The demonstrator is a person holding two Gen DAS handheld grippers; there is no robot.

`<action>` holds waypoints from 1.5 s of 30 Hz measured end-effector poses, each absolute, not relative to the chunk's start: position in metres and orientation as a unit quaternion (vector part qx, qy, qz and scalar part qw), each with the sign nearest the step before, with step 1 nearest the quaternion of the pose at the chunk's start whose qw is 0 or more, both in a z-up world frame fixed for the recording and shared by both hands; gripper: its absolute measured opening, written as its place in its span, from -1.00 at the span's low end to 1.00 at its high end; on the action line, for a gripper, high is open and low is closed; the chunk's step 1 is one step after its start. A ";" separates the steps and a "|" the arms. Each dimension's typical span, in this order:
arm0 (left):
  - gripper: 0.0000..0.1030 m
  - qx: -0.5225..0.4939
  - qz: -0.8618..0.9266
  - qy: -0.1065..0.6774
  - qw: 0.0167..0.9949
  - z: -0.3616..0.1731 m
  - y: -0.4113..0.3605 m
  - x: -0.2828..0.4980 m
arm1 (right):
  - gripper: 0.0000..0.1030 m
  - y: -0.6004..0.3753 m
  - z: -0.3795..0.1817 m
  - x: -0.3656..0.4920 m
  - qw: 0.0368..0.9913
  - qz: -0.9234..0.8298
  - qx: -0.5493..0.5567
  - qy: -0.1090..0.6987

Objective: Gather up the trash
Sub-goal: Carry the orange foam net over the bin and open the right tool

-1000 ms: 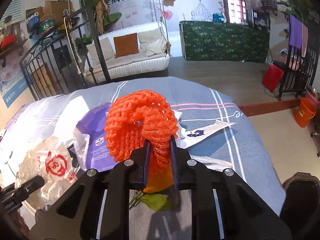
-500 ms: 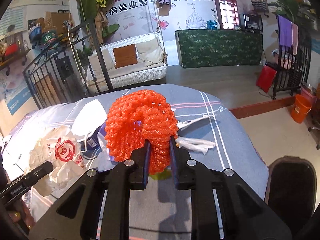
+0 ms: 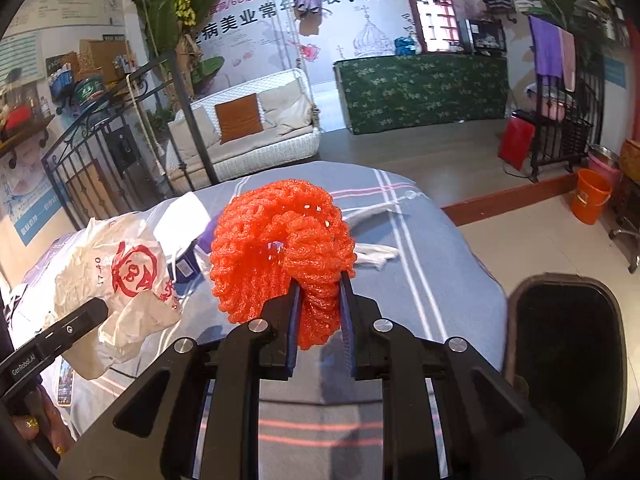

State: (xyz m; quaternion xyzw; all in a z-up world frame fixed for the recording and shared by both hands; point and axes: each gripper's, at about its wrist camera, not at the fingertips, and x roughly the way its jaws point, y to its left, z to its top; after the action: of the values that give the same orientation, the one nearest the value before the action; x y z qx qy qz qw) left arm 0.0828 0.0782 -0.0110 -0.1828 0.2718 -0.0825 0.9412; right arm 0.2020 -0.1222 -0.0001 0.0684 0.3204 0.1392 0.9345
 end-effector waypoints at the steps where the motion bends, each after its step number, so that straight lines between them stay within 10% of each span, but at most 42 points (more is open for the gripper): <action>1: -0.50 -0.182 -0.089 0.273 0.940 -0.012 0.072 0.083 | -0.64 -0.131 -0.002 0.196 0.934 0.136 0.074 0.322; 34: -0.49 -0.109 -0.258 0.295 0.913 -0.004 -0.061 0.101 | -0.63 -0.294 -0.095 0.153 0.885 -0.087 0.127 0.438; 37: -0.50 -0.104 -0.265 0.298 0.911 -0.004 -0.071 0.101 | -0.36 -0.300 -0.110 0.153 0.875 -0.093 0.144 0.452; 40: -0.49 -0.102 -0.271 0.302 0.908 -0.005 -0.077 0.102 | 0.43 -0.302 -0.116 0.153 0.872 -0.110 0.139 0.457; 45: -0.49 -0.099 -0.277 0.309 0.904 -0.007 -0.085 0.103 | 0.49 -0.305 -0.113 0.145 0.878 -0.112 0.149 0.441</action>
State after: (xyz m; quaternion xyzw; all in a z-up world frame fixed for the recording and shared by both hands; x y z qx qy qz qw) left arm 0.1028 -0.0845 -0.0075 -0.0994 0.3087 -0.2774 0.9044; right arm 0.1446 -0.3052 -0.1134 0.1492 0.4407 -0.1117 0.8781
